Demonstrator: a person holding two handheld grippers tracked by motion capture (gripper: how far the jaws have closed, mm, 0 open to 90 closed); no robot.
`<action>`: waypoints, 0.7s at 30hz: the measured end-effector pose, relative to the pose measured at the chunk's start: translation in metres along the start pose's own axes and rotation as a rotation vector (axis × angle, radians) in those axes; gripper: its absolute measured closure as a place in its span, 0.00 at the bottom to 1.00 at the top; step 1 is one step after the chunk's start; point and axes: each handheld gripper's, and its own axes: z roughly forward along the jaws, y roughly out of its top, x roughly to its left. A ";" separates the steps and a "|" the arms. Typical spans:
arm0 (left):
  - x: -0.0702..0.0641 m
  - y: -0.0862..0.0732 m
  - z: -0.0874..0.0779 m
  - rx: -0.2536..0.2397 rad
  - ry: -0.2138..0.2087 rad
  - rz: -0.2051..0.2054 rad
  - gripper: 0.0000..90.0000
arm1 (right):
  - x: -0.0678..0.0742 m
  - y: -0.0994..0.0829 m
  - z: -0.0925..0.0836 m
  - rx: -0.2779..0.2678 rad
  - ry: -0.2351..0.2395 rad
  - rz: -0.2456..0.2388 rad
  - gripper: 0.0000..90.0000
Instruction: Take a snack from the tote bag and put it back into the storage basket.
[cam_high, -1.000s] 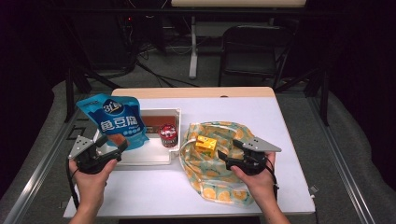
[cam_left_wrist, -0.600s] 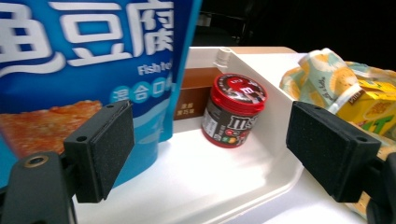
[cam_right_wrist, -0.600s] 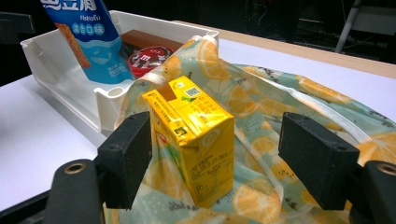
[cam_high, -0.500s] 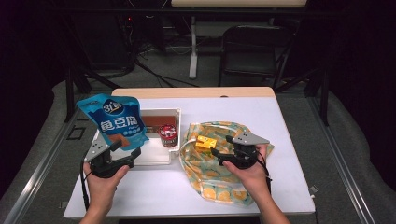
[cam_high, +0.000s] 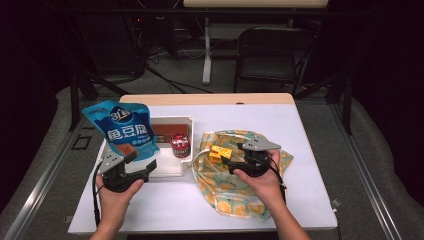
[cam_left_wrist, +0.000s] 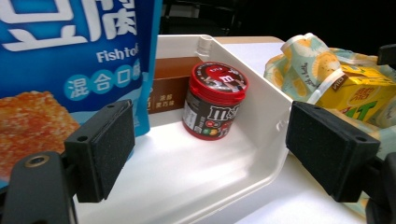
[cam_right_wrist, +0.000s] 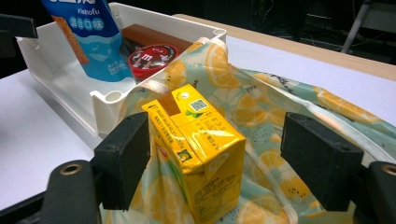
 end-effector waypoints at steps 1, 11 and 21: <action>-0.001 0.000 0.001 0.000 -0.002 0.001 0.18 | 0.000 0.001 0.001 0.005 0.006 -0.003 0.26; -0.017 -0.005 0.011 0.035 -0.056 0.032 0.18 | -0.001 0.000 0.023 0.056 0.048 -0.018 0.26; -0.025 -0.008 0.017 0.054 -0.080 0.047 0.18 | 0.000 -0.007 0.047 0.143 0.080 -0.045 0.27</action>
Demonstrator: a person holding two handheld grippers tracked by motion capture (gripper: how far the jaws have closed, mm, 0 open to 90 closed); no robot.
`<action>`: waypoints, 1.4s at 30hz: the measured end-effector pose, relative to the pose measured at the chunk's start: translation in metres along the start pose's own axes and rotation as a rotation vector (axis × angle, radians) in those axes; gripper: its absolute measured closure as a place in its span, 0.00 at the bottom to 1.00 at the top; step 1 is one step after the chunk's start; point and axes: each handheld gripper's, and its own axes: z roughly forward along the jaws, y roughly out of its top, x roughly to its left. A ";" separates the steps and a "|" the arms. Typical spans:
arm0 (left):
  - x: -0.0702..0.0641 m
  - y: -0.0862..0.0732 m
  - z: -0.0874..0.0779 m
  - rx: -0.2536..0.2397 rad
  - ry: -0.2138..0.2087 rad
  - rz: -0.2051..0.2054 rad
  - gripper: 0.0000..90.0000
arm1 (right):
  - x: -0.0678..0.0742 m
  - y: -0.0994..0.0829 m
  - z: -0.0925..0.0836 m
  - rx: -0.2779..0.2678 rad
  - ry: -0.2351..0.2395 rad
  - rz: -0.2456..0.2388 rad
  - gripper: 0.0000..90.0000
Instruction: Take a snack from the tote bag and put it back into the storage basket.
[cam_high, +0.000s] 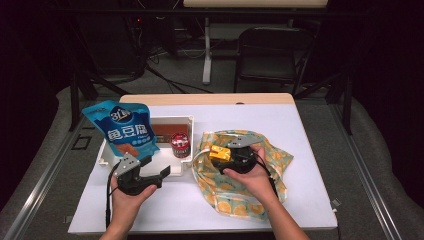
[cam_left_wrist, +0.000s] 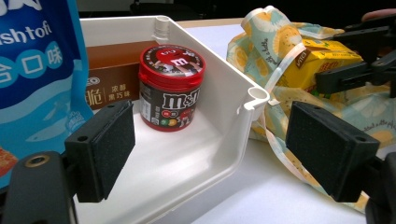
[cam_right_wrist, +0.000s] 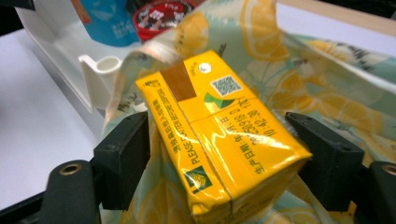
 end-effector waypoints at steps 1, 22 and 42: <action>0.000 0.000 0.000 0.000 -0.001 0.000 0.18 | -0.001 0.000 0.003 0.011 0.006 -0.002 0.27; -0.002 -0.001 0.002 0.008 -0.019 0.003 0.19 | -0.002 -0.004 0.014 0.003 0.053 -0.030 0.40; -0.004 -0.002 0.005 0.013 -0.028 0.006 0.19 | 0.000 -0.008 0.003 -0.002 0.010 -0.070 0.56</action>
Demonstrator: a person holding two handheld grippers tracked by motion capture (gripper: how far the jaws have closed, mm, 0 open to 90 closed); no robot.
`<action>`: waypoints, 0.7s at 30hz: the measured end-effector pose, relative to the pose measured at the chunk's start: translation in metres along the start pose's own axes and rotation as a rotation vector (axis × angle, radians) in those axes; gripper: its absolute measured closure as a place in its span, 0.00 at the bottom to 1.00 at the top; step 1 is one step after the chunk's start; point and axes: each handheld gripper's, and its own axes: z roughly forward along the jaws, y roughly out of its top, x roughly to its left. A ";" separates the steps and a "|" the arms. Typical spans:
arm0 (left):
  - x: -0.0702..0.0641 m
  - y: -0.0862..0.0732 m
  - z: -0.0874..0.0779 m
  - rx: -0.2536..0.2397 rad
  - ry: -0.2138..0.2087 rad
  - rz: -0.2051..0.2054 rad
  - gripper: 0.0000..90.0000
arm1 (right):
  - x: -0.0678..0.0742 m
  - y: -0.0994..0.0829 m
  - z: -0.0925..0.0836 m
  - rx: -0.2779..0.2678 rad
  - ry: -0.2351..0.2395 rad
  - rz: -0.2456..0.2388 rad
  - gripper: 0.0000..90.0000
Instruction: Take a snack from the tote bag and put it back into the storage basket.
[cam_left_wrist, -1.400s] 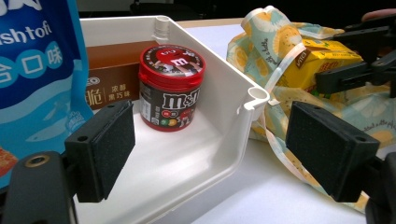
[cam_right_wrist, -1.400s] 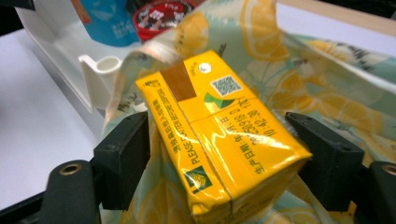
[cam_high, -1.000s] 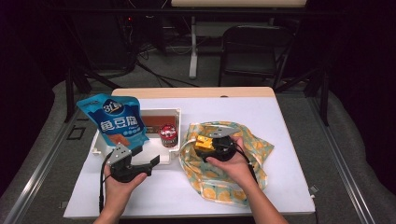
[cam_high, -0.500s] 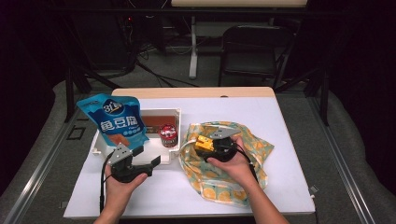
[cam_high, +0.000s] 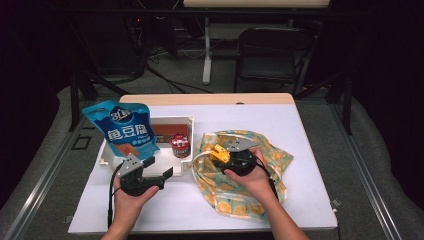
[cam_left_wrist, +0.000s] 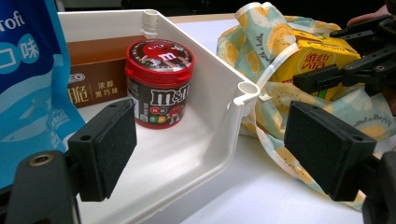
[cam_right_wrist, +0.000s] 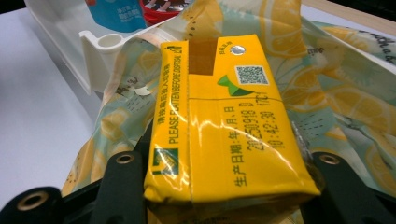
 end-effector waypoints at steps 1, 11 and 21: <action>0.000 0.000 0.001 -0.001 0.000 -0.001 0.19 | 0.000 0.001 -0.001 0.000 -0.004 0.002 0.57; -0.010 0.006 0.008 -0.007 -0.017 0.017 0.19 | -0.001 0.015 -0.022 -0.049 -0.029 0.035 0.57; -0.021 0.013 0.017 -0.011 -0.037 0.036 0.19 | 0.000 0.030 -0.036 -0.065 -0.035 0.033 0.56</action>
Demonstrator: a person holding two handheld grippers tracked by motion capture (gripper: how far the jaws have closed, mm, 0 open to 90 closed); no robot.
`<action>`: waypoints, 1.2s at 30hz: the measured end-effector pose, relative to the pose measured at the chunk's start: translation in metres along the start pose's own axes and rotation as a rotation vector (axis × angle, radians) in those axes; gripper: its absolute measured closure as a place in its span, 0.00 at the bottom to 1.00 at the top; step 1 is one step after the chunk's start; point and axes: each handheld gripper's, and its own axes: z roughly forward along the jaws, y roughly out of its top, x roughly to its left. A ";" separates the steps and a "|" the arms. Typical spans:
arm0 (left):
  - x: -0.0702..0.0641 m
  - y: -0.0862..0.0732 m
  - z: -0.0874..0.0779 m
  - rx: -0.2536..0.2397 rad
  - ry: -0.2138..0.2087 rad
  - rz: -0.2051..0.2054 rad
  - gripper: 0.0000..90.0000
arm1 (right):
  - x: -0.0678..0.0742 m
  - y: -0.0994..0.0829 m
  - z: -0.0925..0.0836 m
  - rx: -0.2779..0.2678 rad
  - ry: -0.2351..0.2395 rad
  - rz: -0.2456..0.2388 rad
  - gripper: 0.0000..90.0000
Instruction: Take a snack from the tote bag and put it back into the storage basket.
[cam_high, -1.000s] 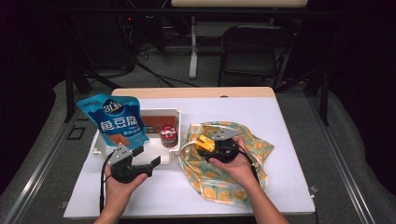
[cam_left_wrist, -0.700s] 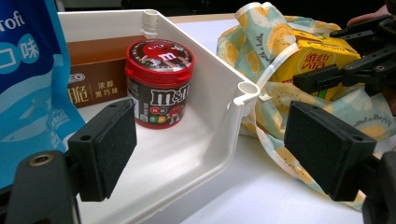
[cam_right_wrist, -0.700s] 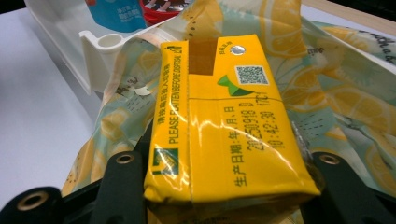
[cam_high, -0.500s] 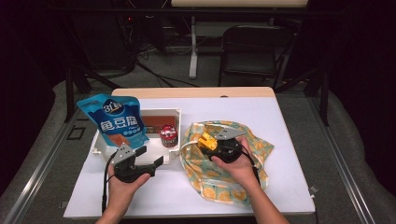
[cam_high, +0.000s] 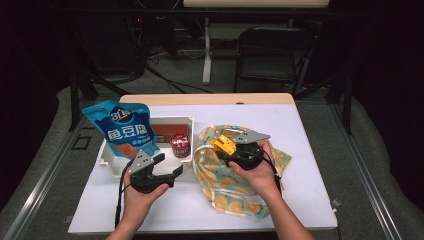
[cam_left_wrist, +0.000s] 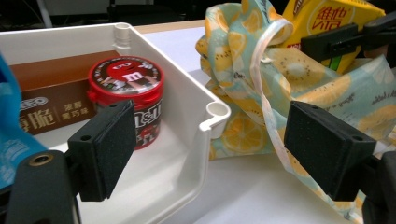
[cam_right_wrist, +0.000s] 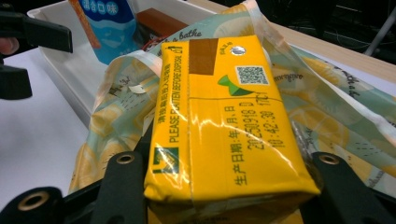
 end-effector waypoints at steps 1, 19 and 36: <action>-0.001 0.000 0.001 -0.002 -0.001 0.003 0.19 | 0.000 0.001 -0.001 0.000 -0.001 -0.001 0.56; -0.002 -0.004 0.005 0.013 -0.011 -0.005 0.19 | -0.006 -0.029 0.019 0.099 -0.019 -0.038 0.56; 0.001 -0.007 0.001 0.012 -0.006 -0.010 0.19 | -0.018 -0.038 0.010 0.012 0.019 0.017 0.48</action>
